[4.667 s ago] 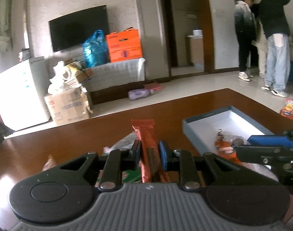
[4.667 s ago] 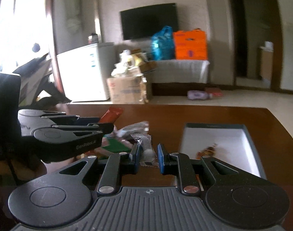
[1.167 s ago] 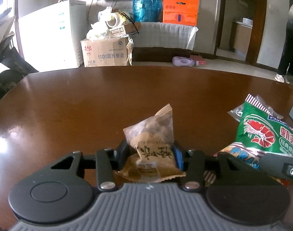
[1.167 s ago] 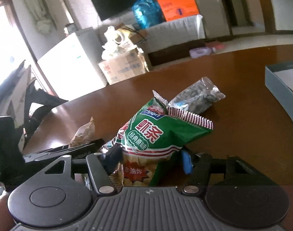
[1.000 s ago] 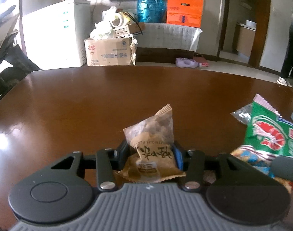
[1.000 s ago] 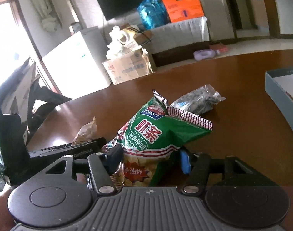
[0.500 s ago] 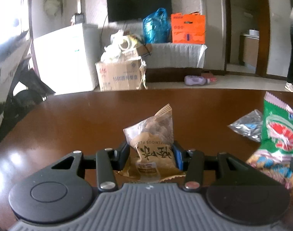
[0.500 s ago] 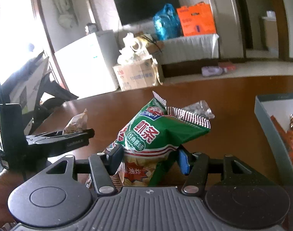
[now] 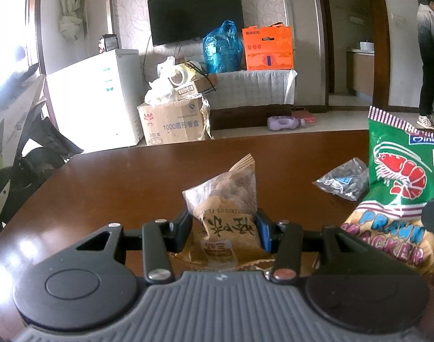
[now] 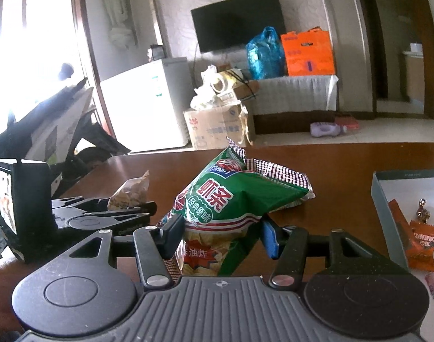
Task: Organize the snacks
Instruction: 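Lift the brown bag and green bag and carry them toward the box, then lower the brown bag and green bag into the white box with both tools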
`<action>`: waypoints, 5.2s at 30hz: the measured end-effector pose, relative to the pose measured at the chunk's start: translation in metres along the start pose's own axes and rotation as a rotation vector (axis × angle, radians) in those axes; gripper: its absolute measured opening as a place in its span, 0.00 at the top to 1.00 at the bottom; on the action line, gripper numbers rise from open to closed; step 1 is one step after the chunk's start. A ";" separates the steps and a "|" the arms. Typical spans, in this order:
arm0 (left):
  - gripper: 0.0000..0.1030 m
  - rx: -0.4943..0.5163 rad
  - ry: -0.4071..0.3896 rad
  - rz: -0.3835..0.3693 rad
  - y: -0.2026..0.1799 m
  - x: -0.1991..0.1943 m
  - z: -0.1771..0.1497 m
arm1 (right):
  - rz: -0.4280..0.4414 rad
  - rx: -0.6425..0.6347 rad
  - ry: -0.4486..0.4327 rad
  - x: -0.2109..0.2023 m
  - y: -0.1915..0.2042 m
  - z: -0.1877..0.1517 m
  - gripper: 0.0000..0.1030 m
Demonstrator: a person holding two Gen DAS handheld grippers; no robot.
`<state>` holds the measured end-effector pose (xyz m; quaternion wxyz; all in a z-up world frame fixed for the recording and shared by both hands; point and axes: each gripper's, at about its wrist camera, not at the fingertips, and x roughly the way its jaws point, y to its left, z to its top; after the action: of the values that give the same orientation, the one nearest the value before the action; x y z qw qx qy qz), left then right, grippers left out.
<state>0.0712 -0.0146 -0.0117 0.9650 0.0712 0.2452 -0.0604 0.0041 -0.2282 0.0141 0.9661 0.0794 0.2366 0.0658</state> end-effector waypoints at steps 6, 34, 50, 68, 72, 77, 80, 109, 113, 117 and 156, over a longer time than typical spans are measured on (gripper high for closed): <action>0.56 0.006 -0.014 0.005 -0.008 -0.015 -0.001 | -0.001 -0.014 -0.015 -0.013 0.002 -0.002 0.46; 0.56 0.029 -0.037 -0.010 -0.006 -0.086 -0.002 | 0.050 -0.055 -0.069 -0.062 0.009 -0.004 0.48; 0.56 0.114 -0.090 -0.088 -0.088 -0.095 -0.010 | -0.048 -0.028 -0.103 -0.093 -0.031 -0.010 0.50; 0.56 0.143 -0.106 -0.130 -0.130 -0.071 0.004 | -0.128 0.018 -0.141 -0.109 -0.061 -0.016 0.54; 0.56 0.148 -0.104 -0.156 -0.141 -0.066 0.007 | -0.147 0.027 -0.150 -0.114 -0.069 -0.017 0.54; 0.56 0.158 -0.116 -0.196 -0.159 -0.066 0.011 | -0.177 0.047 -0.158 -0.120 -0.080 -0.017 0.55; 0.56 0.161 -0.120 -0.218 -0.169 -0.065 0.013 | -0.194 0.059 -0.165 -0.125 -0.088 -0.019 0.55; 0.56 0.196 -0.138 -0.358 -0.237 -0.029 0.033 | -0.317 0.133 -0.199 -0.148 -0.135 -0.028 0.56; 0.56 0.195 -0.137 -0.375 -0.246 -0.021 0.036 | -0.335 0.149 -0.193 -0.148 -0.141 -0.031 0.57; 0.56 0.202 -0.141 -0.390 -0.257 -0.016 0.035 | -0.353 0.159 -0.195 -0.149 -0.147 -0.034 0.58; 0.56 0.182 -0.103 -0.432 -0.313 0.042 0.032 | -0.338 0.211 -0.120 -0.129 -0.177 -0.047 0.64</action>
<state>0.0748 -0.3307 -0.0379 0.9303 0.1008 0.1990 -0.2911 -0.1157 -0.4172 -0.0020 0.9621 0.1432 0.1943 -0.1271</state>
